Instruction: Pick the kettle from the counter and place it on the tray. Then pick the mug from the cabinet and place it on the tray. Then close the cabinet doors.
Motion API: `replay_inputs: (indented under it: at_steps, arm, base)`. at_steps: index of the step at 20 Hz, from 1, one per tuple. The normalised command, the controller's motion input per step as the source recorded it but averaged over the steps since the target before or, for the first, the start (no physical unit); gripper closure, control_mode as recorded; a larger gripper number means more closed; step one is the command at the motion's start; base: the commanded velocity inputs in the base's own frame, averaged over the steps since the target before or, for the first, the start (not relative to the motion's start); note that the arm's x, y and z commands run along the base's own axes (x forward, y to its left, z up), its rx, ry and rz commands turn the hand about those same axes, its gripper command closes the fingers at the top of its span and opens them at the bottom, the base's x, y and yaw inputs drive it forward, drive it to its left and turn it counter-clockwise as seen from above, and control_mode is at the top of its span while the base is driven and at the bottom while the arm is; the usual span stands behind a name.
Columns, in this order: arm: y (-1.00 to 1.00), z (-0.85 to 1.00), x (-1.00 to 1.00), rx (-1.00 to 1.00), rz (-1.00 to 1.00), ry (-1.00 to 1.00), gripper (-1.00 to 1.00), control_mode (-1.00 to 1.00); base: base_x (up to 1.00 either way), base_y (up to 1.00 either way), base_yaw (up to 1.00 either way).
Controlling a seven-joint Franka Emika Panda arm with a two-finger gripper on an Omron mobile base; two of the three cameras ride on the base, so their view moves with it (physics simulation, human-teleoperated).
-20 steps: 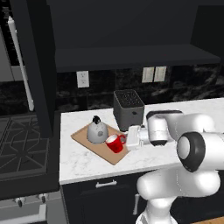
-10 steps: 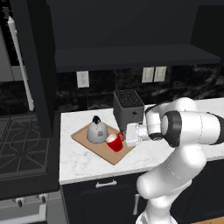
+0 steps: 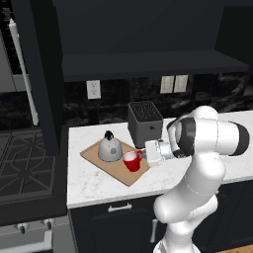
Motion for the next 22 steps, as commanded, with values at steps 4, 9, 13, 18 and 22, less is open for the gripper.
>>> replay_inputs:
  at_steps: [4,9,13,18,22]
  arm:
    - [-0.10,-0.28,-0.28,-0.01,0.07,-0.09,1.00,-1.00]
    - [-0.01,-0.11,-0.01,0.00,0.04,-0.07,-1.00,-1.00]
    - [-0.03,0.00,0.00,0.00,0.02,-0.07,-1.00,-1.00]
    - [-0.16,0.00,0.00,0.00,0.00,-0.02,-1.00,-1.00]
    - [-0.18,0.18,-0.12,0.00,0.01,-0.08,-1.00,-1.00]
  base:
    - [0.00,0.00,0.00]
    - [0.00,0.00,0.00]
    - [0.00,0.00,0.00]
    - [0.00,0.00,0.00]
    - [0.00,0.00,0.00]
